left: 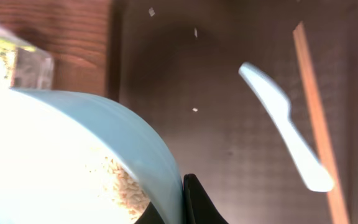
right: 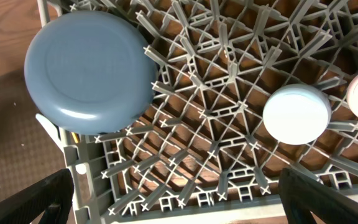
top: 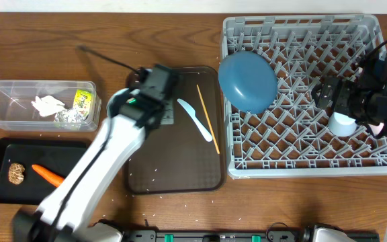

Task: Sort waste into correct bins and load items into the dishwasher rack
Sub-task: 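Carry the rice bowl left over the black tray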

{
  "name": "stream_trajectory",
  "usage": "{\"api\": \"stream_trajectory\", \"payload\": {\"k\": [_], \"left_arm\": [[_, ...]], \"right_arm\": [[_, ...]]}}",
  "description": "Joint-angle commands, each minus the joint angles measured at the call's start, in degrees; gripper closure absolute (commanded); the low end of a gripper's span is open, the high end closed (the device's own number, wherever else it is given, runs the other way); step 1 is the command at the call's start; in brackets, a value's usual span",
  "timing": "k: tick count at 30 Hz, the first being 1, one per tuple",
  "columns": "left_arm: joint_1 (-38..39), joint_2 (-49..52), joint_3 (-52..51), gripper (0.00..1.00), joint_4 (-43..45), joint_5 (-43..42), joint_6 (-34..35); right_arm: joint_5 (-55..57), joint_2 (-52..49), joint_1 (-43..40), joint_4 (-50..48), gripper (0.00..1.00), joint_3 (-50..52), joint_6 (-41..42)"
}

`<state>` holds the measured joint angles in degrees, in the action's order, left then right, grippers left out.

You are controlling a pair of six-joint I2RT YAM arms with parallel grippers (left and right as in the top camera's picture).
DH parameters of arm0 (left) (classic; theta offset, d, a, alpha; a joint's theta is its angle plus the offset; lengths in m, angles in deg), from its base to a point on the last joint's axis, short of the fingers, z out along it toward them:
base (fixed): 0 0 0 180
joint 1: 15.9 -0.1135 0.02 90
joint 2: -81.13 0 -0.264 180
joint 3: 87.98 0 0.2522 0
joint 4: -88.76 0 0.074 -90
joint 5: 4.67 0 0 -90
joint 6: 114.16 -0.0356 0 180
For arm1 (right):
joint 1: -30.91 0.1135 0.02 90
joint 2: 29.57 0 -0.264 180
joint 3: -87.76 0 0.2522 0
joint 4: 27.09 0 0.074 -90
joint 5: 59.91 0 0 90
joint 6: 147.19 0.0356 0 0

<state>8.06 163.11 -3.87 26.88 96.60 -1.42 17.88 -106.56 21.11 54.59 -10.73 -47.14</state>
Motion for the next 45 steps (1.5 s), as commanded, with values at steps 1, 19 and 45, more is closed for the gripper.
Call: {"api": "stream_trajectory", "payload": {"k": [1,19,45], "left_arm": [[-4.7,-7.1,1.1,0.94,-2.0,-5.5,4.8],[-56.8,-20.5,-6.0,0.94,-4.0,-54.8,-11.6],[-98.2,-0.7,-36.2,0.94,33.4,-101.3,-24.3]], "right_arm": [[-0.2,-0.2,0.5,0.0,0.02,-0.2,0.2],[-0.2,-0.2,0.5,-0.4,0.01,-0.2,0.2],[-0.3,-0.2,0.5,-0.3,0.01,-0.2,0.7]]}}
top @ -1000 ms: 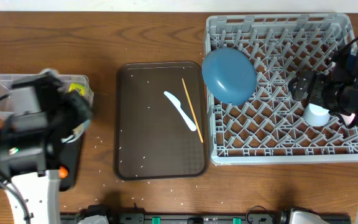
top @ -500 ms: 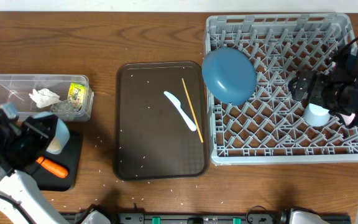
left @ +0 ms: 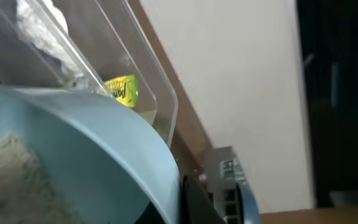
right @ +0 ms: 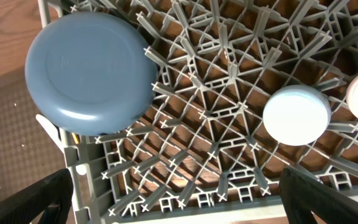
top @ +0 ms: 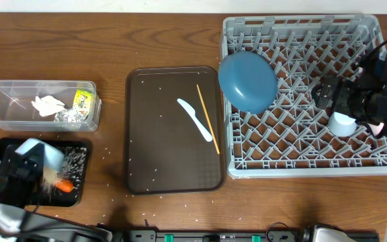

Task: Sort waste into correct bins and load items into the dishwasher rack
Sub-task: 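Carry the rice bowl left over the black tray, then tilt the rice bowl to pour the rice onto the black tray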

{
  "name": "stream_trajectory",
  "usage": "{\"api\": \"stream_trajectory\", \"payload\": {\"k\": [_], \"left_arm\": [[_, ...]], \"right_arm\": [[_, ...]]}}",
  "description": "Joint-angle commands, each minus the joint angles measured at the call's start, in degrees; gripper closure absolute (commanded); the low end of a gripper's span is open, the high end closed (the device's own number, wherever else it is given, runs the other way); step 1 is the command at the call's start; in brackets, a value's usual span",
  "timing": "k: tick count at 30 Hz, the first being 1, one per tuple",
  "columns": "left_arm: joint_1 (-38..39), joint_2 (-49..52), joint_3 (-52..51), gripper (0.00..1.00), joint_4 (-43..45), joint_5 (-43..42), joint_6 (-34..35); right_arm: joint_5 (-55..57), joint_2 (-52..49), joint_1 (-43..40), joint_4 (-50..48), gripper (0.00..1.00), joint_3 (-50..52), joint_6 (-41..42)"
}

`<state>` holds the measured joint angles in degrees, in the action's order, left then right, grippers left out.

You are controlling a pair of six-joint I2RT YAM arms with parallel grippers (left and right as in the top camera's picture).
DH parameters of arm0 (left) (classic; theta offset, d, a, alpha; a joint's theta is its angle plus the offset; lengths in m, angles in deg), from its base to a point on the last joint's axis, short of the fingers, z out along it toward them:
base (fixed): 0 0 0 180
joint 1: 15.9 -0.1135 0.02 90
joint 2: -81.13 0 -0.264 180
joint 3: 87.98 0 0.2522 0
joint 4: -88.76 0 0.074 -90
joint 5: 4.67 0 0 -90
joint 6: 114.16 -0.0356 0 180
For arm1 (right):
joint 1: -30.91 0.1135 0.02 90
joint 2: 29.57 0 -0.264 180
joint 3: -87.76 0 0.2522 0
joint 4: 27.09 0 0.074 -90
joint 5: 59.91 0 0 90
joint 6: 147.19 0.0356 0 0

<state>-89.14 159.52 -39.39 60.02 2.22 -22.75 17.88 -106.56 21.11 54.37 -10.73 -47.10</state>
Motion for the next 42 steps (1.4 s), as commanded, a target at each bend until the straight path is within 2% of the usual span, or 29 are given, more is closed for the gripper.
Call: {"api": "stream_trajectory", "payload": {"k": [1,13,19,23,24,27,30,33,34,37,40,41,42], "left_arm": [[-1.0,4.1,-0.7,0.94,0.2,-6.9,-2.9],[-1.0,7.0,-0.7,0.94,-0.1,-7.0,-3.8],[-0.7,6.8,-0.7,0.94,0.2,-6.7,-7.0],[-0.7,6.8,-0.7,0.94,0.1,1.7,-5.3],[-0.7,6.8,-0.7,0.94,0.7,0.8,-3.7],[-0.7,6.8,-0.7,0.94,5.2,-7.0,-5.7],[-0.7,6.8,-0.7,0.94,6.3,-7.0,-2.4],[-0.3,6.8,-0.7,0.94,6.1,-4.2,-3.4],[-0.2,6.8,-0.7,0.94,6.1,-5.0,-2.1],[1.1,6.7,-0.8,0.94,6.1,-6.6,-3.9],[1.9,6.7,-0.8,0.94,6.1,-1.9,0.1],[1.9,6.7,-0.8,0.94,6.1,2.4,3.3],[1.9,6.7,-0.8,0.94,6.1,9.2,9.4]], "right_arm": [[-0.3,-0.2,0.5,-0.2,0.01,-0.2,0.6],[-0.3,-0.2,0.5,-0.2,0.01,-0.2,0.6],[-0.3,-0.2,0.5,-0.8,0.01,-0.2,0.6],[-0.3,-0.2,0.5,-1.0,0.01,-0.2,0.6],[-0.3,-0.2,0.5,-1.0,0.01,-0.2,0.6],[-0.3,-0.2,0.5,-1.0,0.01,-0.2,0.6],[-0.3,-0.2,0.5,-1.0,0.01,-0.2,0.7],[-1.0,-0.2,0.5,-1.0,0.01,-0.2,1.0],[-1.4,-0.2,0.5,-1.0,0.01,-0.2,1.0],[-1.6,-0.2,0.5,-1.0,0.01,-0.2,1.0],[-1.6,-0.2,0.5,-1.0,0.01,-0.2,1.0],[-1.6,-0.2,0.5,-1.0,0.01,-0.2,1.0],[-1.6,-0.2,0.5,-0.9,0.01,-0.2,1.0]]}}
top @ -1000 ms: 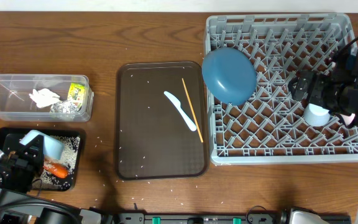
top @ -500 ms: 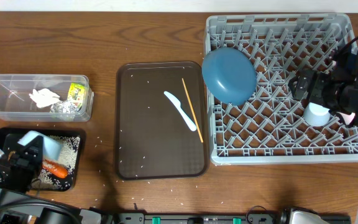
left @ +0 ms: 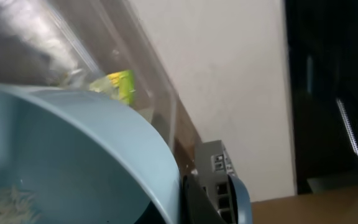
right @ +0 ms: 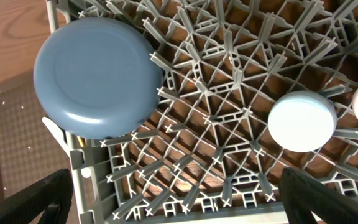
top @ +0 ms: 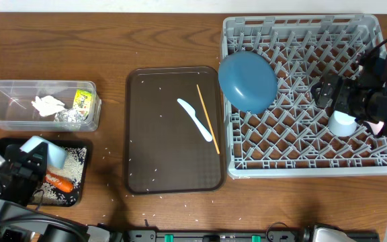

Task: Sort waste into correct bins and load items into the dishwasher rack
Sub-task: 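Tilt the rice bowl to pour the rice onto the black tray, then lift the empty bowl and swing it right toward the dish rack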

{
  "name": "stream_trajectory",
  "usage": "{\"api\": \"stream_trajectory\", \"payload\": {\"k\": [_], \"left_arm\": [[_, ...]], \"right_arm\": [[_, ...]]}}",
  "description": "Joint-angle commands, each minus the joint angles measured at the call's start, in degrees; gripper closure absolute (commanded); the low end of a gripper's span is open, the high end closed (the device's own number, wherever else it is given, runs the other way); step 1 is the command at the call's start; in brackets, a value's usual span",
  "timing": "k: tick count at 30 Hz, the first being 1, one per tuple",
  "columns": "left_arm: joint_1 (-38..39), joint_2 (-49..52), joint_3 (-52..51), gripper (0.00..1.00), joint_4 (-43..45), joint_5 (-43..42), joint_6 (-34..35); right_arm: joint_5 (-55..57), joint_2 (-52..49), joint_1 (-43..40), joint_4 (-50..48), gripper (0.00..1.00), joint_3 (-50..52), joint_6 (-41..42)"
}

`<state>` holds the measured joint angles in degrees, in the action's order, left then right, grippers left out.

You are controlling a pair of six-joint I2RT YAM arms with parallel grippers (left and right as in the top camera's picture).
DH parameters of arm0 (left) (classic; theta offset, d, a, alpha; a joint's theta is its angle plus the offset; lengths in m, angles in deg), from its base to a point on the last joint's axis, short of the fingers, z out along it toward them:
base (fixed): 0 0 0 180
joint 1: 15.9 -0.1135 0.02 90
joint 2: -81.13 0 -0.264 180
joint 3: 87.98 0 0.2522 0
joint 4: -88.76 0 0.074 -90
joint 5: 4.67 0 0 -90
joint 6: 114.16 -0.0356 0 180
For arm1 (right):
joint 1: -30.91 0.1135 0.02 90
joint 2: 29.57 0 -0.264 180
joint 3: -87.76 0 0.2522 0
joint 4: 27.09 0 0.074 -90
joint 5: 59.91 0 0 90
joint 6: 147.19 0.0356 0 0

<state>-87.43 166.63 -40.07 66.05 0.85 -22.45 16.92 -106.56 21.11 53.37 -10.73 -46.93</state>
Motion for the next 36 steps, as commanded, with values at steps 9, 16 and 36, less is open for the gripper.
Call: {"api": "stream_trajectory", "payload": {"k": [9,16,36], "left_arm": [[0.2,-0.4,-0.1,0.94,8.6,-2.9,9.4],[0.6,-0.5,-0.2,0.94,8.6,-5.5,5.4],[6.6,-1.0,-0.2,0.94,7.6,-5.7,5.8]], "right_arm": [[-0.6,-0.2,0.5,0.1,0.01,-0.2,0.9],[-0.6,-0.2,0.5,-0.1,0.01,-0.2,0.9],[-0.6,-0.2,0.5,0.0,0.01,-0.2,0.8]]}}
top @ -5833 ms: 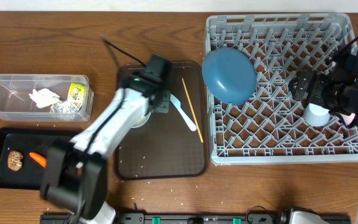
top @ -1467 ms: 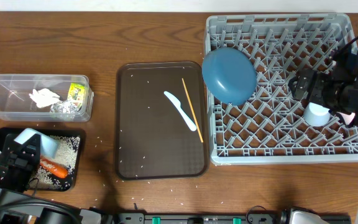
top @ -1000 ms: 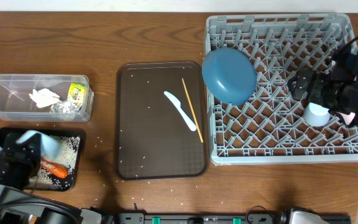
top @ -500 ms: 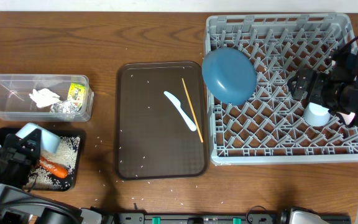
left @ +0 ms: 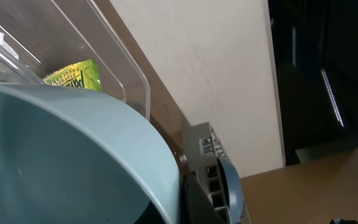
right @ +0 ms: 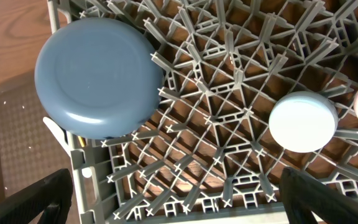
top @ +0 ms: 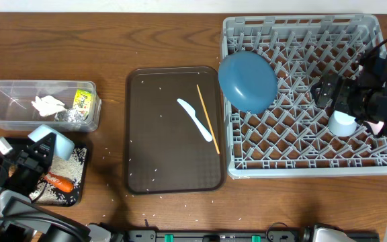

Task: Sort waste into correct bins and load items into the dishwasher rack
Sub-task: 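Lift the empty bowl and swing it right toward the dish rack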

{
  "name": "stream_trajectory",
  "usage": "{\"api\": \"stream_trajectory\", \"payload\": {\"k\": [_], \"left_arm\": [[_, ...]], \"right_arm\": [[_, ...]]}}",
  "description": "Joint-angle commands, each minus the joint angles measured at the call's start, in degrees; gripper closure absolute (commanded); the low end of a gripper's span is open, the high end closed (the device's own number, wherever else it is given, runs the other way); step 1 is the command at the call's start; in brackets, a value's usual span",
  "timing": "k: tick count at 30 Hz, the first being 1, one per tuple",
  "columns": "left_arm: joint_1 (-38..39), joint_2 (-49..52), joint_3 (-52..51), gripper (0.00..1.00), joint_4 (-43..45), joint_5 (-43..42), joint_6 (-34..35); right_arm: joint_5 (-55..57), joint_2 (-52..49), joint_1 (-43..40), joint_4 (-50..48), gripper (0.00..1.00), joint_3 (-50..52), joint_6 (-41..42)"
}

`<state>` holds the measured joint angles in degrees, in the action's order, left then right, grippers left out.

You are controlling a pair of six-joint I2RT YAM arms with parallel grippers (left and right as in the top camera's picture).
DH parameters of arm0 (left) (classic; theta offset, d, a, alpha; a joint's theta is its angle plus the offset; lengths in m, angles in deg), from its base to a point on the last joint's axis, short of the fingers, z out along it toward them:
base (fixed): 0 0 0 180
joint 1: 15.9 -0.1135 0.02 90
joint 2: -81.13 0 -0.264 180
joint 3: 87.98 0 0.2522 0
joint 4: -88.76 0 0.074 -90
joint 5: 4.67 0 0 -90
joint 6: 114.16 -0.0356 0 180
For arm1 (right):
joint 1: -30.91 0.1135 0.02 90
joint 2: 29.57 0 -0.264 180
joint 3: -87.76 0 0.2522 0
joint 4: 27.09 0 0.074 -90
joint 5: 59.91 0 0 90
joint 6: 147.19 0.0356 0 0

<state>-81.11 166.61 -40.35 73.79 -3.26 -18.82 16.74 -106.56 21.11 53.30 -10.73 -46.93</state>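
My left gripper (top: 40, 152) is shut on the rim of a light blue bowl (top: 51, 142), held tilted over the black tray (top: 79, 185) at the front left. In the left wrist view the bowl (left: 61, 162) fills the frame and its inside shows no rice. White rice (top: 64, 166) and a carrot (top: 58, 181) lie in the black tray. My right gripper (right: 179, 199) hangs open above the grey dish rack (top: 375, 165). The rack holds a dark blue bowl (top: 248, 81) and a white cup (top: 343, 124).
A clear bin with crumpled paper, foil and a yellow-green wrapper (left: 73, 78) stands behind the black tray. The brown tray (top: 146, 134) carries a white plastic knife (top: 195, 119) and a chopstick (top: 207, 117). Rice grains are scattered on it and on the table.
The bowl held a little rice at its low side; now its inside looks empty. The left gripper and bowl have shifted slightly right. The right gripper stays open over the rack.
The left gripper first held the bowl with rice over the brown tray. Then it was at the black tray with the bowl tipped and rice spilling out. Then only a little rice was left, and now the rice lies in the black tray.
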Motion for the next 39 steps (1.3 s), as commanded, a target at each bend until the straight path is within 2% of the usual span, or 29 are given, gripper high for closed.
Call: {"api": "stream_trajectory", "payload": {"k": [1,6,11,13,16,20,24,27,32,39], "left_arm": [[0.5,-1.4,0.1,0.94,-0.4,-1.6,3.0],[3.8,-6.4,0.1,0.94,-1.2,-1.5,5.2],[14.1,-12.6,0.1,0.94,0.5,-1.5,6.2],[19.9,-14.5,0.1,0.94,3.5,-1.5,7.5],[29.5,-15.4,0.1,0.94,14.0,-0.4,13.5],[41.1,-15.4,0.1,0.94,32.2,6.4,27.2],[52.6,-15.2,0.1,0.94,48.9,14.8,33.0],[60.8,-14.8,0.1,0.94,51.5,22.9,33.6],[72.1,-12.4,0.2,0.94,52.5,31.0,33.5],[86.8,-7.5,0.2,0.94,63.0,42.2,32.8]], "right_arm": [[-0.4,-0.2,0.5,0.0,0.01,-0.2,0.9],[-0.4,-0.2,0.5,-0.1,0.01,-0.2,0.8],[-0.4,-0.2,0.5,-0.9,0.01,-0.2,0.9],[-0.4,-0.2,0.5,-1.0,0.01,-0.2,0.9],[-0.4,-0.2,0.5,-1.0,0.01,-0.2,0.9],[-0.4,-0.2,0.5,-1.2,0.01,-0.2,0.9],[-0.4,-0.2,0.5,-1.3,0.01,-0.2,0.9],[-0.4,-0.2,0.5,-1.2,0.01,-0.2,0.9],[-0.4,-0.2,0.5,-1.2,0.01,-0.2,0.9],[-0.4,-0.2,0.5,-1.3,0.01,-0.2,0.9]]}}
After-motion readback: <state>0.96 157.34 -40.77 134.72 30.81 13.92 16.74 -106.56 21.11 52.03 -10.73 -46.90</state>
